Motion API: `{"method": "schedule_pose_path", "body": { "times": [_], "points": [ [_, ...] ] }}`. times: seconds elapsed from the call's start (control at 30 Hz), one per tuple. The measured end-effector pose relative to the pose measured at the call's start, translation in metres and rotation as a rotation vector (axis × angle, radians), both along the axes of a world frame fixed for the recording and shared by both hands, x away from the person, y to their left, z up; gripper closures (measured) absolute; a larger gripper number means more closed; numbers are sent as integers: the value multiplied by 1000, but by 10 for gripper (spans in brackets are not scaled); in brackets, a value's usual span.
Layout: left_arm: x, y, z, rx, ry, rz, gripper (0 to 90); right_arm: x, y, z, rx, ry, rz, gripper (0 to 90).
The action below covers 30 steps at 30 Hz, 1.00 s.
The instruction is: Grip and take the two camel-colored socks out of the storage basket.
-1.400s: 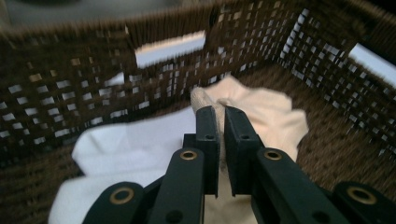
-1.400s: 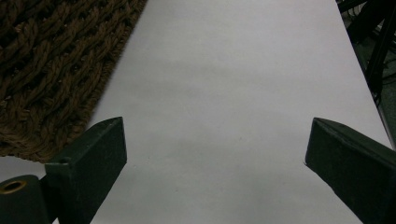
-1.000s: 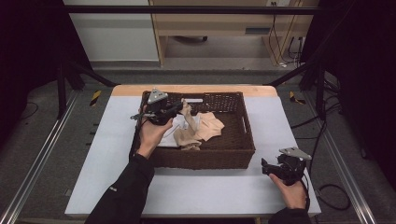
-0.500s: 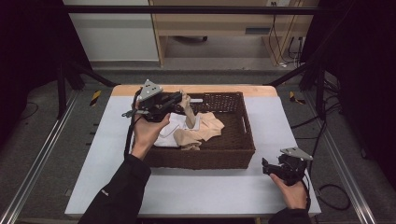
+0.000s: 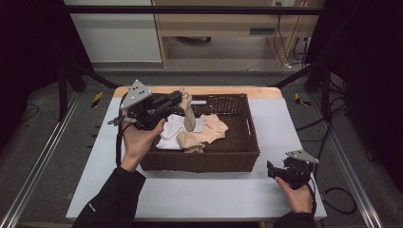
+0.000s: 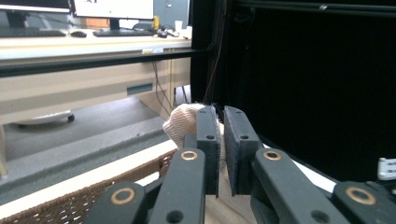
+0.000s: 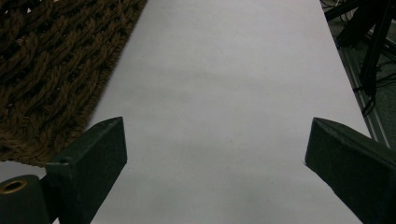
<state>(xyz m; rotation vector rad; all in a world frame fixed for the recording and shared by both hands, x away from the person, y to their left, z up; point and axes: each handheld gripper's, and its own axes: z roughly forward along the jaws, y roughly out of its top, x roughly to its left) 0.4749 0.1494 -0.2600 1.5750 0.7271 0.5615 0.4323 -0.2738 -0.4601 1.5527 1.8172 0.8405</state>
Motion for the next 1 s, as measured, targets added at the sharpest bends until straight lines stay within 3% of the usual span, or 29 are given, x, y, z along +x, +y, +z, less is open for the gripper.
{"method": "schedule_pose_path", "body": {
  "times": [0.23, 0.6, 0.77, 1.0],
  "points": [
    [-29, 6, 14, -7, -45, -41, 846, -1, 0, 0, 3, 1, -4, 59],
    [-72, 15, 12, 5, -71, -96, 846, -3, 0, 1, 5, -3, -9, 59],
    [-90, 11, 3, 13, -63, -134, 845, -3, -1, 0, 3, -2, -7, 59],
    [-106, 8, -23, 30, -31, -181, 846, -4, 0, 1, 7, -4, -8, 59]
  ]
}}
